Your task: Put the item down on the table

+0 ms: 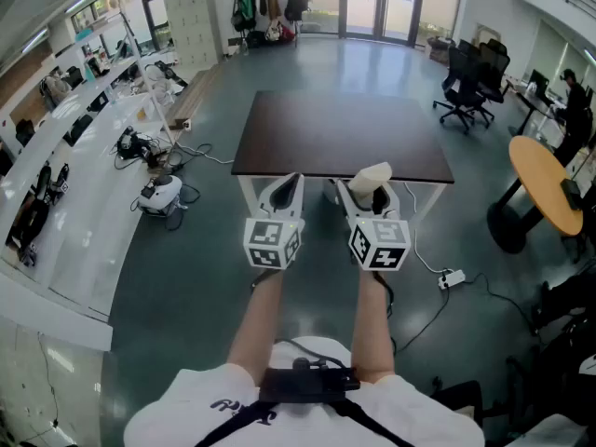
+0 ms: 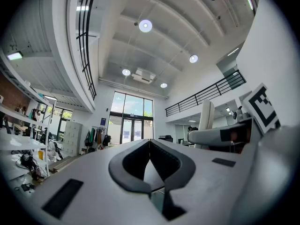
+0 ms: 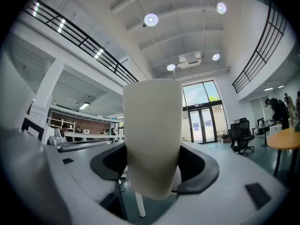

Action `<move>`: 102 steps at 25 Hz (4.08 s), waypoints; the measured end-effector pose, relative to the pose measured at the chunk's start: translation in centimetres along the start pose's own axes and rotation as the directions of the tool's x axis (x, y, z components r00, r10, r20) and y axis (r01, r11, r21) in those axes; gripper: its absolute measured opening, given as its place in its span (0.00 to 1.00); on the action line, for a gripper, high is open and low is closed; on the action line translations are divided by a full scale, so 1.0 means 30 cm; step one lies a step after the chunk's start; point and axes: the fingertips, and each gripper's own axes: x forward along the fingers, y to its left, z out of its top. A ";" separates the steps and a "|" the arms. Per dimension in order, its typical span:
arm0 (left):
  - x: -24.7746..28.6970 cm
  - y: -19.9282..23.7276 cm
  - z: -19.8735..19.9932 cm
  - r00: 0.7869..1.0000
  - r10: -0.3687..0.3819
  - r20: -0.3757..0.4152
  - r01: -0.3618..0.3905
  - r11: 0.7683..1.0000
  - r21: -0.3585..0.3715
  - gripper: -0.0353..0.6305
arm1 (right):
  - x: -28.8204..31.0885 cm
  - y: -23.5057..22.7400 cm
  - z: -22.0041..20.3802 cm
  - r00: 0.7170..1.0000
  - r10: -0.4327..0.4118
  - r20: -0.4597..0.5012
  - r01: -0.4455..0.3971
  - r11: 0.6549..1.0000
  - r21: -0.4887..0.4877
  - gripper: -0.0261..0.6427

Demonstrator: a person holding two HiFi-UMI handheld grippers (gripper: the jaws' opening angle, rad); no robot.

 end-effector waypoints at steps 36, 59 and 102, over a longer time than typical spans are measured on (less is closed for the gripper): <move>1.137 0.413 -0.276 0.997 -0.065 -0.032 0.063 0.996 -0.069 0.07 | 0.995 -0.579 -0.145 0.991 -0.111 -0.069 0.104 0.990 -0.099 0.48; 2.194 0.483 -0.331 1.000 -0.027 -0.001 0.027 0.998 -0.061 0.07 | 1.847 -1.260 -0.087 0.998 0.050 -0.032 -0.052 0.996 -0.070 0.48; 2.963 0.880 -1.269 0.938 -0.102 -0.331 0.019 0.969 -0.245 0.07 | 2.764 -1.899 -1.292 0.604 -0.026 -0.796 -0.490 0.776 -0.397 0.48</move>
